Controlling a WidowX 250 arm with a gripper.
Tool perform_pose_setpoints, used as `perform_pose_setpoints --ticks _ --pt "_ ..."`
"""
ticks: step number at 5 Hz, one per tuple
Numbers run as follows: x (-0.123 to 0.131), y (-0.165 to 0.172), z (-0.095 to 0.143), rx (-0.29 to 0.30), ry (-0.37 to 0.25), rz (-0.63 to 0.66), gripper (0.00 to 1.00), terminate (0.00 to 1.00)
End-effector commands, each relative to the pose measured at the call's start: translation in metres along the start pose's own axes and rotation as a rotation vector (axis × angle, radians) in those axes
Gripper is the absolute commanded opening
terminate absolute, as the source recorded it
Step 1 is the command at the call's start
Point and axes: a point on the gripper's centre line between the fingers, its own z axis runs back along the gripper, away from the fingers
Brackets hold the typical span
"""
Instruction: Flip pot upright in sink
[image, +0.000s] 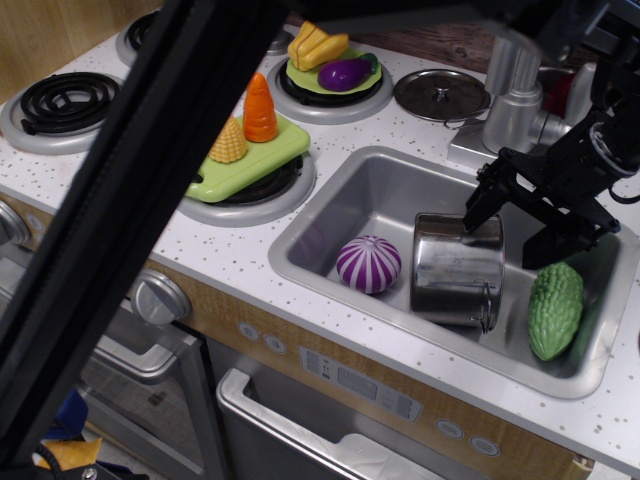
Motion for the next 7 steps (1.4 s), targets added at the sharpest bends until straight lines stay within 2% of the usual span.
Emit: perform_pose_setpoints --ticks 1,2,3,4,5,7 --pt "0.007 0.017 0.011 -0.012 -0.047 -0.004 1.00 0.00" --pt "0.010 0.021 0.007 -0.014 -0.050 0.013 0.00 0.00" --pt "0.011 0.026 0.002 -0.034 -0.060 0.017 0.00 0.00" --pt "0.010 0.033 -0.001 -0.080 -0.067 0.034 0.00 0.00" --pt "0.012 0.038 0.002 -0.146 -0.054 0.049 0.00 0.00" --pt "0.014 0.041 -0.004 -0.294 -0.072 0.064 0.00 0.00"
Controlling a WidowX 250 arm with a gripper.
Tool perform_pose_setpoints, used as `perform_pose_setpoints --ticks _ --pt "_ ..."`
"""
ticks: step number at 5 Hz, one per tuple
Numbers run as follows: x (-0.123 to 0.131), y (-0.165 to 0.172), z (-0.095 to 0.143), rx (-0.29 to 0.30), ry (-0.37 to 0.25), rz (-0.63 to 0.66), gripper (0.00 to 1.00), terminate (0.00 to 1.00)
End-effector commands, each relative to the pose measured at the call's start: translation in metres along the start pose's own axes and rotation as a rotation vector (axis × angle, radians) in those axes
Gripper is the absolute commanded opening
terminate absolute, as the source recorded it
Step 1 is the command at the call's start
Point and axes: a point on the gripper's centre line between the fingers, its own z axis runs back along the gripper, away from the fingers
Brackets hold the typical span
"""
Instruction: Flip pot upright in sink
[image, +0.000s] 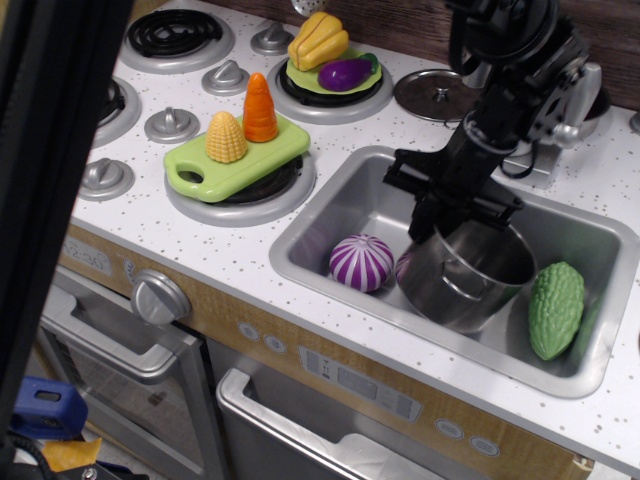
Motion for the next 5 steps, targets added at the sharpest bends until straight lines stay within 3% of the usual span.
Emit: perform_pose_setpoints --ticks 1,2,4,5 --pt "0.0110 0.0059 0.0296 -0.122 -0.116 0.015 0.00 0.00" --pt "0.0088 0.0072 0.0218 -0.165 -0.177 0.016 1.00 0.00" --pt "0.0088 0.0072 0.0218 -0.165 -0.177 0.016 1.00 0.00" --pt "0.0088 0.0072 0.0218 -0.165 -0.177 0.016 1.00 1.00"
